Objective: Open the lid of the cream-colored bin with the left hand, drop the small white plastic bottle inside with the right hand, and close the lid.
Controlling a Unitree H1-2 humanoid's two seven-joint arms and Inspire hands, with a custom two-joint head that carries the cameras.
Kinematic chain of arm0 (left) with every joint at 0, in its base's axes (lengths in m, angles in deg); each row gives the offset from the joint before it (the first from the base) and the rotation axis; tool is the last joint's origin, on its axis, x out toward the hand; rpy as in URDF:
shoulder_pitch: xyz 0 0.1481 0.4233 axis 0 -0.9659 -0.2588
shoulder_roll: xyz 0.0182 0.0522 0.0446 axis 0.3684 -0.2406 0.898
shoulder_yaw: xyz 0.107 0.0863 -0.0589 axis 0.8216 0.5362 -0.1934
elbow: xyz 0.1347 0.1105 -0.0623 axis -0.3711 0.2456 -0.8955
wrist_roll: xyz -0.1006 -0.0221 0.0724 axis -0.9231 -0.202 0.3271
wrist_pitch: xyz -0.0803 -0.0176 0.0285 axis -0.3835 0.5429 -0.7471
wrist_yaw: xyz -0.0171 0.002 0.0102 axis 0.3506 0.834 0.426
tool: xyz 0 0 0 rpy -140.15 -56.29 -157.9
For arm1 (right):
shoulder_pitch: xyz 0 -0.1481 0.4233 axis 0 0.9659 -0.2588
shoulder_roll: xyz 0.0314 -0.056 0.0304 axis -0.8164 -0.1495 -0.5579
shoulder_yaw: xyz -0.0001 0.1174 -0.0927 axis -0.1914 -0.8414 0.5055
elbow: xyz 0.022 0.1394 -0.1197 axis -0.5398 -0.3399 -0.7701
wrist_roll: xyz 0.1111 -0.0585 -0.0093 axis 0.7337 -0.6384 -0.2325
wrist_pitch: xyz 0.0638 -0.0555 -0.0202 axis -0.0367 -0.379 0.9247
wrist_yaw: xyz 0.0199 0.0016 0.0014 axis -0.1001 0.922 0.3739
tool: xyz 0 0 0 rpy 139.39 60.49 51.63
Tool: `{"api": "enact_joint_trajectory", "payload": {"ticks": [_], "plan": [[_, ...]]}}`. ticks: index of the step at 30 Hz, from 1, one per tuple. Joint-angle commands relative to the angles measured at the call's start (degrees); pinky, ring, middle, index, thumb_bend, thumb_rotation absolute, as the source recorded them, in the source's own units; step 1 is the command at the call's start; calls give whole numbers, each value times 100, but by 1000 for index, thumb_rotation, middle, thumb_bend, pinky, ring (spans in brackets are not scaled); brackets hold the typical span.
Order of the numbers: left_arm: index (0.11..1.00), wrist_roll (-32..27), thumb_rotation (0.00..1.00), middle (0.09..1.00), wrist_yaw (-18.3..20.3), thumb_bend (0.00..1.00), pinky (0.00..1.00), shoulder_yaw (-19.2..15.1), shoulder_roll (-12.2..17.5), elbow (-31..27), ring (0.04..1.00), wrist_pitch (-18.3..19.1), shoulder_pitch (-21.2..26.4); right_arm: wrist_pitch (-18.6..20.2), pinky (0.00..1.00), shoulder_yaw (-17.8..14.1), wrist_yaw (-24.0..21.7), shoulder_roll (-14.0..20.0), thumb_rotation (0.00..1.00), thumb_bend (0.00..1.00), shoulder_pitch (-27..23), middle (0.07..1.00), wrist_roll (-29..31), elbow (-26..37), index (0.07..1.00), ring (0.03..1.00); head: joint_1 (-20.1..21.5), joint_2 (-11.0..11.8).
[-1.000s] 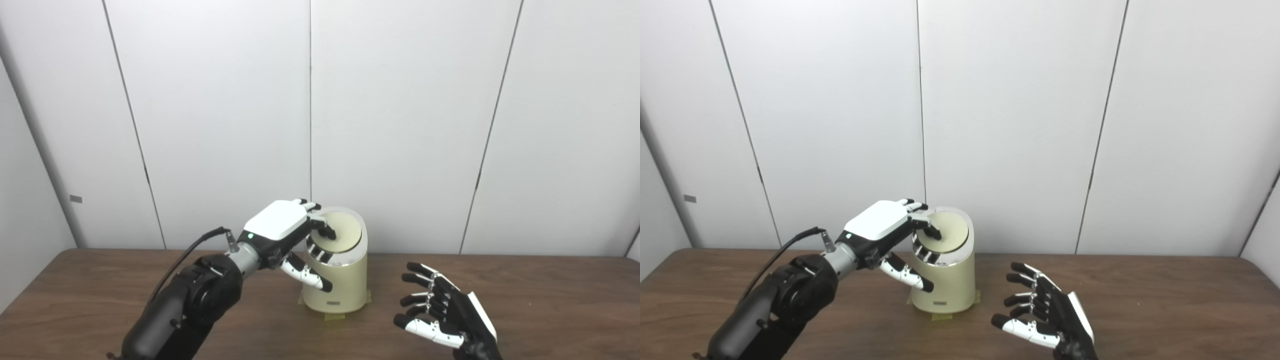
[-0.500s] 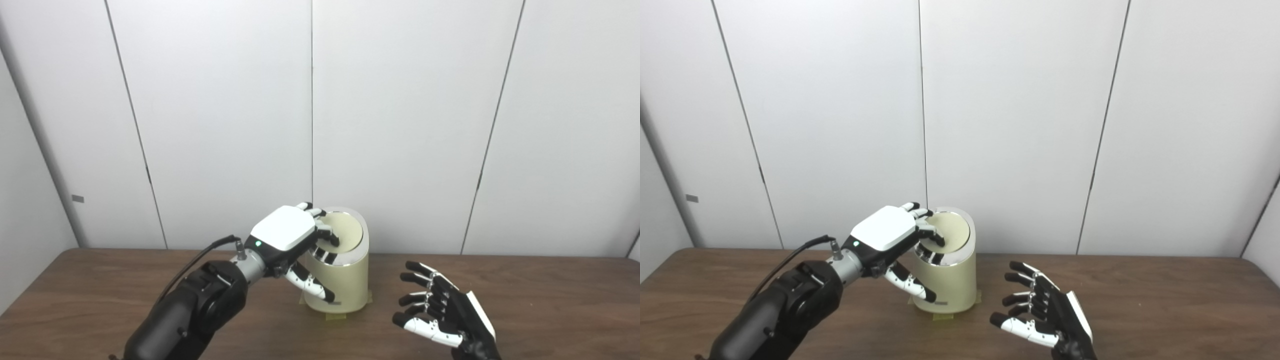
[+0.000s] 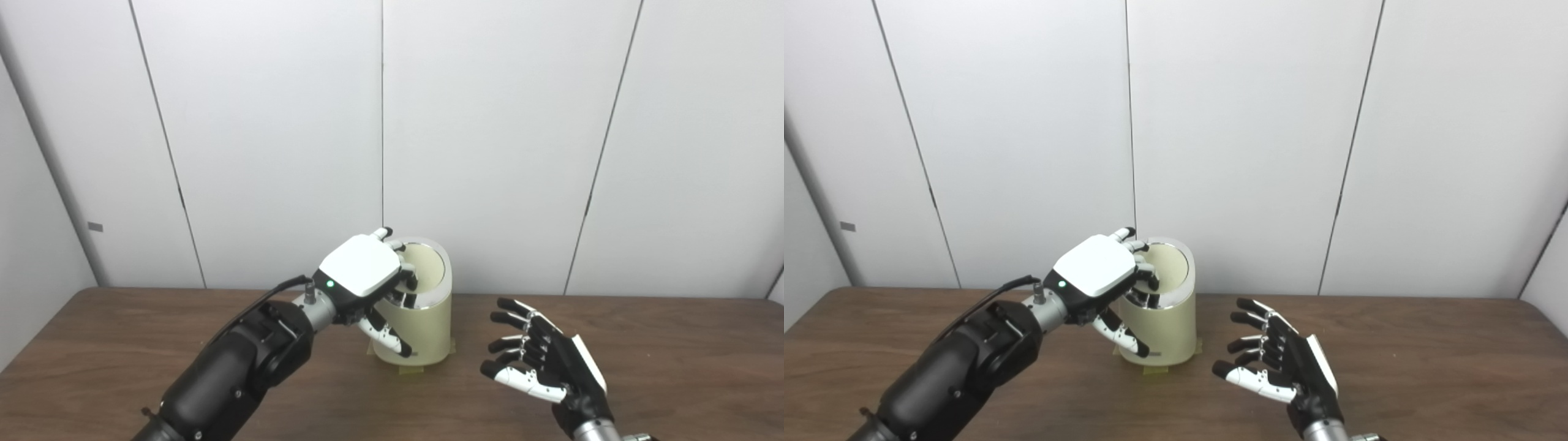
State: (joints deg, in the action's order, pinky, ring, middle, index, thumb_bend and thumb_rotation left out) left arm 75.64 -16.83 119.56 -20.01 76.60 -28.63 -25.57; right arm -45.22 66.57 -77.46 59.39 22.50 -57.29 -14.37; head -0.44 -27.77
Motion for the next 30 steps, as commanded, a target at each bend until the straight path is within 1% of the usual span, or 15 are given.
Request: {"api": "enact_joint_trajectory", "payload": {"ticks": [1, 4, 7, 10, 11, 13, 16, 17, 18, 19, 20, 22, 23, 25, 30], "plan": [[705, -136, 470, 721, 368, 1000, 1000, 117, 26, -27, 909, -114, -131, -74, 462, -6, 35, 0, 248, 742, -203, 760, 14, 188, 795, 567, -7, 2], [713, -352, 468, 729, 388, 994, 1000, -108, 44, -257, 918, -8, -158, -84, 459, -10, 18, -1, 232, 739, -206, 760, 52, 177, 795, 567, -11, 7], [704, -595, 457, 716, 107, 987, 1000, -445, 40, -447, 899, -41, -225, -85, 455, 3, 15, 13, 230, 731, -208, 761, 27, 169, 794, 568, -10, 13], [711, -1047, 405, 712, -115, 950, 1000, -968, -76, -706, 888, 141, -362, -74, 459, -2, 21, 6, 240, 738, -201, 762, 34, 176, 791, 576, -14, 12], [732, -1172, 413, 724, -202, 920, 1000, -1151, -130, -782, 894, 203, -417, -63, 460, -9, 16, 1, 225, 735, -197, 761, 58, 181, 790, 574, -12, 13], [740, -1371, 420, 729, -406, 909, 1000, -1471, -243, -885, 895, 243, -524, -90, 461, -6, 11, 11, 217, 733, -202, 761, 54, 162, 790, 574, -17, 15], [784, -1770, 406, 772, -863, 841, 892, -1985, -456, -997, 869, 167, -756, -148, 453, 9, 15, 47, 216, 731, -212, 754, -5, 115, 789, 565, -38, 22], [822, -1887, 400, 816, -1004, 807, 782, -2125, -525, -1029, 858, 141, -838, -141, 453, 4, 12, 49, 222, 734, -209, 755, 7, 111, 790, 567, -44, 26], [838, -1958, 404, 834, -1093, 795, 740, -2216, -574, -1047, 852, 121, -890, -137, 453, -1, 10, 50, 223, 736, -208, 755, 19, 108, 791, 567, -43, 34], [847, -2127, 406, 843, -1240, 789, 718, -2365, -681, -1091, 849, 109, -1015, -140, 453, -10, 10, 48, 224, 737, -206, 756, 38, 97, 791, 568, -52, 39], [869, -2317, 421, 869, -1377, 785, 728, -2491, -800, -1106, 865, 78, -1150, -152, 454, -16, 6, 53, 221, 737, -207, 755, 52, 74, 792, 570, -60, 42], [880, -2605, 408, 885, -1535, 769, 763, -2645, -973, -1119, 888, 62, -1344, -182, 457, -21, 1, 71, 219, 731, -214, 756, 56, 34, 793, 572, -72, 48], [883, -2798, 396, 889, -1539, 765, 775, -2705, -1063, -1143, 889, 108, -1467, -189, 458, -19, 10, 81, 221, 732, -219, 755, 33, 20, 792, 573, -73, 51], [882, -3300, 361, 894, -1458, 772, 757, -2843, -1245, -1219, 877, 283, -1771, -203, 465, -27, 19, 86, 225, 739, -223, 753, 35, 0, 788, 578, -68, 57], [883, -4572, 350, 879, -1219, 764, 737, -3157, -1494, -1258, 838, 489, -2480, -285, 478, -72, 56, 70, 245, 733, -193, 760, 65, -9, 791, 581, -50, 85]]}}
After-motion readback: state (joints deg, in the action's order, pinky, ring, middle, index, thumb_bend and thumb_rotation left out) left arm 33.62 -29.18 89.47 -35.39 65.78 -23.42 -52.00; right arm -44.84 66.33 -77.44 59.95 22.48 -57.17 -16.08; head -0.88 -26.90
